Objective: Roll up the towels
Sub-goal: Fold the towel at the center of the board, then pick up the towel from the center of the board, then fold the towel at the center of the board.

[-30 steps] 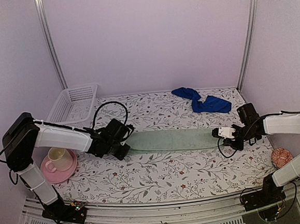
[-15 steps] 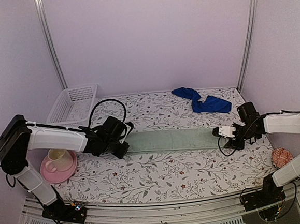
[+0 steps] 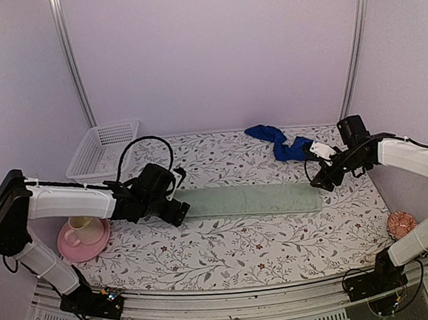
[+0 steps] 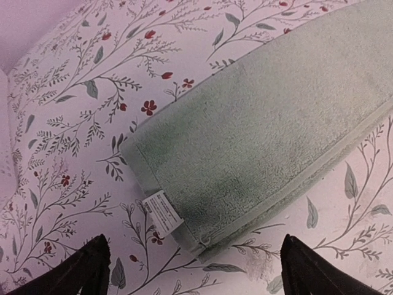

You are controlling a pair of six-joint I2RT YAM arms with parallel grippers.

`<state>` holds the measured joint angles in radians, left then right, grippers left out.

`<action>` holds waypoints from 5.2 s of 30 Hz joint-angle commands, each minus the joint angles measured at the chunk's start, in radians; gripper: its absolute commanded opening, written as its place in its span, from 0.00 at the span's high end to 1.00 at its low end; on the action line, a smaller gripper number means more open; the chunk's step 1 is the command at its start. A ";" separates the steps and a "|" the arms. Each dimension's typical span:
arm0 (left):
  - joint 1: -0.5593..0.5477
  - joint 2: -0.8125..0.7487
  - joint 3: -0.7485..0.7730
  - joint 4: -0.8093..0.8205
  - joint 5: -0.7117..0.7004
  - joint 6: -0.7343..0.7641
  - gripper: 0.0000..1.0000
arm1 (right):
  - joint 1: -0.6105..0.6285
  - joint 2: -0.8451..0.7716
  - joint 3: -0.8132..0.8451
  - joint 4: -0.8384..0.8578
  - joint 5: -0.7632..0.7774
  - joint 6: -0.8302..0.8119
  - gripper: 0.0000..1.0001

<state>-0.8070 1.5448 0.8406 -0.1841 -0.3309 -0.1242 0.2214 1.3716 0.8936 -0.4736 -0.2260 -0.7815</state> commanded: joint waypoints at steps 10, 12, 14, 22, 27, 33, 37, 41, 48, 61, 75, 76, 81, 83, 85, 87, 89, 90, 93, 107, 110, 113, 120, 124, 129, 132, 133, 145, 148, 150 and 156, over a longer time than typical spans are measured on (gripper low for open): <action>0.016 0.044 0.011 0.051 -0.142 -0.073 0.03 | -0.123 0.217 0.097 -0.125 -0.269 0.430 0.22; 0.017 0.046 0.002 0.052 -0.145 -0.077 0.03 | -0.150 0.254 0.093 -0.124 -0.306 0.435 0.25; 0.017 0.053 -0.007 0.055 -0.149 -0.080 0.03 | -0.153 0.293 0.091 -0.126 -0.325 0.443 0.28; 0.015 0.073 -0.046 0.101 -0.201 -0.102 0.03 | -0.154 0.349 0.084 -0.116 -0.327 0.458 0.33; 0.010 0.068 -0.082 0.153 -0.226 -0.096 0.03 | -0.154 0.404 0.079 -0.102 -0.297 0.472 0.34; 0.005 0.041 -0.130 0.201 -0.230 -0.105 0.03 | -0.154 0.431 0.077 -0.083 -0.269 0.488 0.36; 0.006 0.012 -0.152 0.228 -0.237 -0.100 0.03 | -0.153 0.464 0.083 -0.082 -0.264 0.493 0.41; 0.003 0.006 -0.156 0.232 -0.238 -0.102 0.03 | -0.152 0.479 0.083 -0.069 -0.237 0.499 0.45; -0.004 -0.004 -0.160 0.235 -0.245 -0.106 0.03 | -0.140 0.498 0.080 -0.041 -0.176 0.518 0.64; -0.016 0.001 -0.159 0.234 -0.273 -0.098 0.03 | -0.173 0.419 0.090 -0.033 -0.115 0.517 0.98; -0.016 -0.028 -0.180 0.259 -0.240 -0.077 0.03 | -0.453 0.277 0.188 -0.184 -0.152 0.363 0.98; -0.015 -0.027 -0.180 0.260 -0.239 -0.077 0.03 | -0.451 0.270 0.205 -0.217 -0.182 0.355 0.98; -0.016 -0.020 -0.180 0.264 -0.237 -0.076 0.03 | -0.388 0.250 0.291 -0.321 -0.325 0.322 0.98; -0.016 -0.015 -0.179 0.265 -0.237 -0.077 0.03 | -0.355 0.251 0.307 -0.341 -0.363 0.321 0.98; -0.015 -0.010 -0.175 0.264 -0.234 -0.077 0.03 | -0.322 0.268 0.361 -0.375 -0.415 0.316 0.98; -0.016 -0.009 -0.176 0.266 -0.232 -0.077 0.03 | -0.284 0.287 0.395 -0.401 -0.462 0.314 0.98; -0.016 -0.004 -0.175 0.268 -0.230 -0.076 0.03 | -0.239 0.304 0.429 -0.424 -0.498 0.311 0.98; -0.016 -0.001 -0.174 0.268 -0.230 -0.078 0.03 | -0.216 0.310 0.445 -0.432 -0.518 0.309 0.98; -0.016 0.007 -0.169 0.265 -0.227 -0.078 0.03 | -0.147 0.342 0.491 -0.443 -0.562 0.314 0.98; -0.015 0.022 -0.159 0.261 -0.201 -0.073 0.03 | 0.127 0.591 0.734 -0.416 -0.653 0.383 0.98; -0.016 0.019 -0.159 0.259 -0.195 -0.072 0.03 | 0.167 0.628 0.781 -0.389 -0.639 0.404 0.98; -0.016 0.015 -0.159 0.259 -0.190 -0.072 0.03 | 0.198 0.670 0.817 -0.354 -0.628 0.430 0.98; -0.017 0.022 -0.158 0.259 -0.187 -0.068 0.03 | 0.264 0.786 0.913 -0.358 -0.625 0.441 0.97; -0.017 0.029 -0.154 0.259 -0.182 -0.066 0.03 | 0.289 0.823 0.956 -0.376 -0.615 0.441 0.97; -0.017 0.036 -0.151 0.258 -0.182 -0.064 0.03 | 0.300 0.852 0.960 -0.376 -0.610 0.433 0.97; -0.018 0.040 -0.150 0.258 -0.180 -0.065 0.03 | 0.305 0.869 0.962 -0.386 -0.607 0.427 0.97; -0.017 0.042 -0.149 0.258 -0.181 -0.065 0.03 | 0.306 0.872 0.967 -0.395 -0.610 0.425 0.97; -0.018 0.062 -0.141 0.259 -0.176 -0.066 0.03 | 0.306 0.903 1.031 -0.514 -0.647 0.342 0.97; -0.017 0.065 -0.141 0.258 -0.176 -0.066 0.03 | 0.305 0.921 1.080 -0.572 -0.680 0.315 0.97; -0.018 0.067 -0.140 0.258 -0.179 -0.066 0.03 | 0.305 0.917 1.088 -0.595 -0.688 0.295 0.97; -0.018 0.071 -0.138 0.258 -0.177 -0.066 0.03 | 0.305 0.907 1.072 -0.643 -0.685 0.243 0.97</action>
<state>-0.8135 1.6051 0.6819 0.0654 -0.5087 -0.1944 0.5228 2.2730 1.9568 -1.0573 -0.8791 -0.4847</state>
